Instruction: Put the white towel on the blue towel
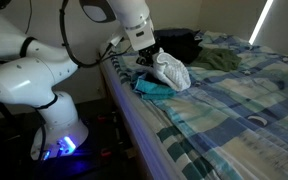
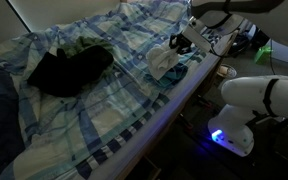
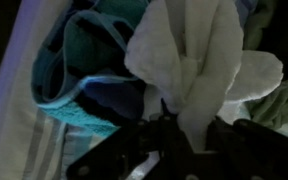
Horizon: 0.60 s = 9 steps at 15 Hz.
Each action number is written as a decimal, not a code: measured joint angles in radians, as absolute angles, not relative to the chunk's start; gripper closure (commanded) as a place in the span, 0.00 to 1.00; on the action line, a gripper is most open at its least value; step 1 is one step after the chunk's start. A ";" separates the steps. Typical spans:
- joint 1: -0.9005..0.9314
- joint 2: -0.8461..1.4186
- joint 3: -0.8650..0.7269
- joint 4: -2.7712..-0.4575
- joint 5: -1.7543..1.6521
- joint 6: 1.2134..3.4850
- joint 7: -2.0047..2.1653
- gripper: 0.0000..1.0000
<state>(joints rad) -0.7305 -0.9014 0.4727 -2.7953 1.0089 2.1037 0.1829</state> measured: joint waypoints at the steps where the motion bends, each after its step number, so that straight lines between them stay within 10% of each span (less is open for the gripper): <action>1: -0.747 -0.886 0.473 -2.796 1.001 2.085 0.183 0.94; 9: -0.796 -0.768 0.498 -2.796 0.988 1.991 0.181 0.95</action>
<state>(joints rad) -0.7956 -0.7680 0.4975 -2.7961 0.9877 1.9913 0.1811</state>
